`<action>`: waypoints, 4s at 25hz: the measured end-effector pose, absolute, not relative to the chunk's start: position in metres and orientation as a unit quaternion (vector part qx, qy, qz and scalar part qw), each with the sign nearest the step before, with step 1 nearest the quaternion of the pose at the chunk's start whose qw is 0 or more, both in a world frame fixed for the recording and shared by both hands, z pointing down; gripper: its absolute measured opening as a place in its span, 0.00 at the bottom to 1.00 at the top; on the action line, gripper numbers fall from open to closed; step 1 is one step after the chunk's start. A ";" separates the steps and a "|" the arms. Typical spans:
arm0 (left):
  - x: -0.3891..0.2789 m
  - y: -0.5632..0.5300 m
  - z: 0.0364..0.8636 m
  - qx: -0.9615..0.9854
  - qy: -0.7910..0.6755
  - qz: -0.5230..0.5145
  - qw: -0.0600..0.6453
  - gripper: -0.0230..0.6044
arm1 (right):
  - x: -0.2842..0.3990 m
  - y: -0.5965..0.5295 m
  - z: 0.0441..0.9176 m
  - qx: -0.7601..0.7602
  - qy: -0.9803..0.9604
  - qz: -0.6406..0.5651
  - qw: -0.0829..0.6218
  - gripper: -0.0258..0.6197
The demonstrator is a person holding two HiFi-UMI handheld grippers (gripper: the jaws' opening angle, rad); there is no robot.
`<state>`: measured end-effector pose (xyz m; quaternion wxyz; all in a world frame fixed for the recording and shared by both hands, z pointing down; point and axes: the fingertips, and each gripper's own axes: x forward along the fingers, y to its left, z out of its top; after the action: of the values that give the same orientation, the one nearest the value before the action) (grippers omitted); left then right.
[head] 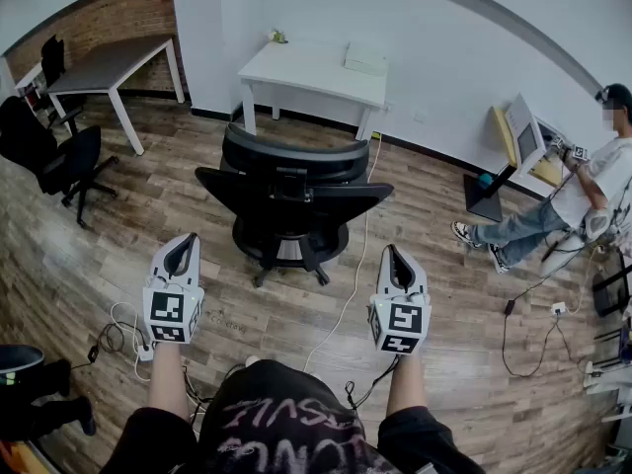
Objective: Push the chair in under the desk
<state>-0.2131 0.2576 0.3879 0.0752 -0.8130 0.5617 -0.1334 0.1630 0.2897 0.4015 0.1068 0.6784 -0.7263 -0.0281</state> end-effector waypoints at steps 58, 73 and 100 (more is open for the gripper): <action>-0.213 0.108 0.407 -0.814 0.524 -0.218 0.125 0.06 | 0.163 0.159 0.421 0.652 -0.746 -0.038 0.133 0.09; -0.216 0.061 0.439 -0.838 0.373 -0.343 0.204 0.22 | 0.125 0.133 0.441 0.608 -0.747 -0.070 0.259 0.25; -0.196 0.057 0.456 -0.808 0.264 -0.455 0.265 0.35 | 0.138 0.104 0.460 0.462 -0.707 -0.194 0.499 0.38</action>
<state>-0.1960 0.0569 0.4563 0.2654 -0.8078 0.2639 -0.4554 0.1375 0.1038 0.4596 0.4991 0.4617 -0.7071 -0.1943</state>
